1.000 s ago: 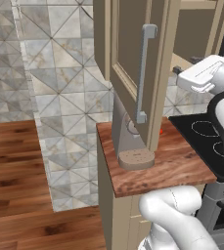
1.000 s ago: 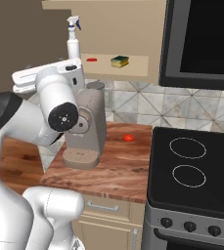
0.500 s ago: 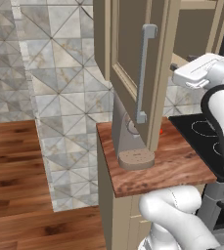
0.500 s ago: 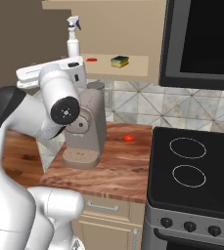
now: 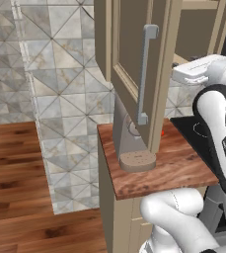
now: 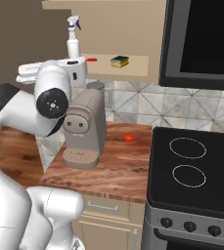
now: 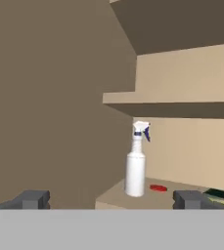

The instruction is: Pick the spray and sponge from the cabinet and place them on the counter.

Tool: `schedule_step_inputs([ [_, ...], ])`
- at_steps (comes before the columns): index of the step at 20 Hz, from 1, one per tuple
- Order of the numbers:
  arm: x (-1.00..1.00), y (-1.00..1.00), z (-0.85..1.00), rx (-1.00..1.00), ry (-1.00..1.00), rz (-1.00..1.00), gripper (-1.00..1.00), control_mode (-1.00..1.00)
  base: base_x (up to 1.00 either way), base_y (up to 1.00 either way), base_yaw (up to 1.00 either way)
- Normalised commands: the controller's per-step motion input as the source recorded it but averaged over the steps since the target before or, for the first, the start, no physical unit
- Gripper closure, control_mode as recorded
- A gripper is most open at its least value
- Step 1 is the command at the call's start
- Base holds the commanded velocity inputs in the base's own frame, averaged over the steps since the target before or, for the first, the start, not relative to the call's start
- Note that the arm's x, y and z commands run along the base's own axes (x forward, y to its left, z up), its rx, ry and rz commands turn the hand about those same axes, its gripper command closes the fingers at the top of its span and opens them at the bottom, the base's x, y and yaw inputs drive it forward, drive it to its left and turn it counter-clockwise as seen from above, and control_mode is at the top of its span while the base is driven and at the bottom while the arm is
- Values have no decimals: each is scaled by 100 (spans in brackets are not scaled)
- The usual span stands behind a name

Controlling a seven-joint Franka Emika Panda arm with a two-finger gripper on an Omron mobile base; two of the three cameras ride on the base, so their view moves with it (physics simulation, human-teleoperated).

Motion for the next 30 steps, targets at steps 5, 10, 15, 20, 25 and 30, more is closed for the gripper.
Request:
schedule_step_inputs([
  [5,1,-9,13,0,12,-12,-100,-100,0,0,0],
  [10,0,-12,7,0,12,-14,-100,-100,0,0,0],
  [15,2,-14,1,-1,14,-15,-100,-100,0,0,0],
  [20,4,-17,0,-2,16,-15,-100,-100,0,0,0],
  [25,4,-19,0,-2,15,-14,-100,-100,0,0,0],
  [30,4,-18,-1,-1,10,-13,-100,-100,0,0,0],
])
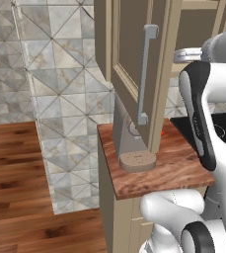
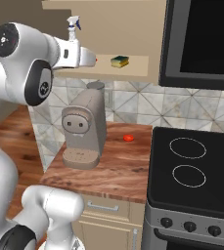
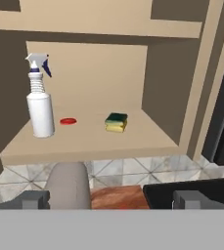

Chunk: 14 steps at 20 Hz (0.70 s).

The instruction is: Pick the spray and sponge from the cabinet and place them on the counter.

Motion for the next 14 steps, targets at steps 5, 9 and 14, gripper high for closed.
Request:
schedule_step_inputs([
  [5,10,-13,-2,0,7,-12,-100,-100,0,0,0],
  [9,11,-7,-10,0,6,-8,-100,-100,0,0,0],
  [14,14,-3,-14,0,6,-7,-100,-100,0,0,0],
])
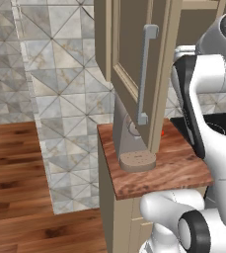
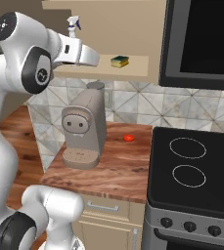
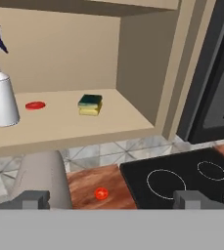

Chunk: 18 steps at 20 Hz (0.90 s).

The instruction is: Pick the spray and sponge from the cabinet and place them on the counter.

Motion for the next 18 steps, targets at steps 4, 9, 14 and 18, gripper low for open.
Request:
schedule_step_inputs([
  [4,16,0,-12,0,4,-5,-100,-100,0,0,0],
  [9,24,0,0,3,2,-3,-100,-100,0,0,0],
  [14,29,-1,0,6,1,-2,-100,-100,0,0,0],
  [18,26,-9,-4,6,2,-3,-100,-100,0,0,0],
])
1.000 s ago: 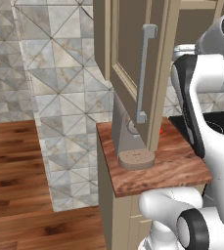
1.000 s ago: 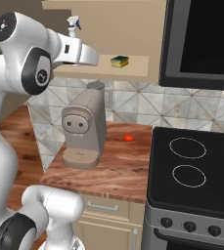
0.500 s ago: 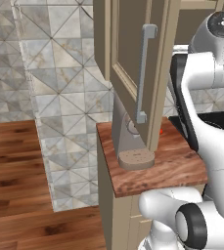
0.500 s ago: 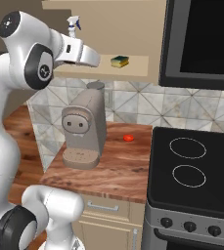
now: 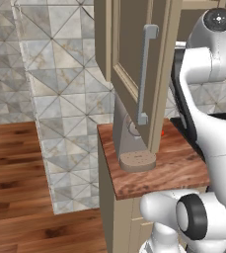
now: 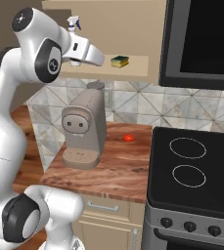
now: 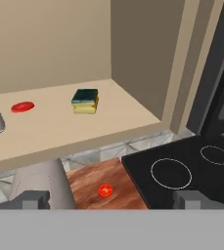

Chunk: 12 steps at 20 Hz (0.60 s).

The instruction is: Pick the spray and sponge from the cabinet and place them on the counter.

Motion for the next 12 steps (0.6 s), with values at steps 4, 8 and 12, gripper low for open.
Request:
schedule_step_inputs([
  [4,25,-12,-8,5,1,-2,-100,-100,0,0,0],
  [8,25,-13,-15,1,1,-3,-100,-100,0,0,0],
  [12,23,-3,-12,0,0,-2,-100,-100,0,0,0],
])
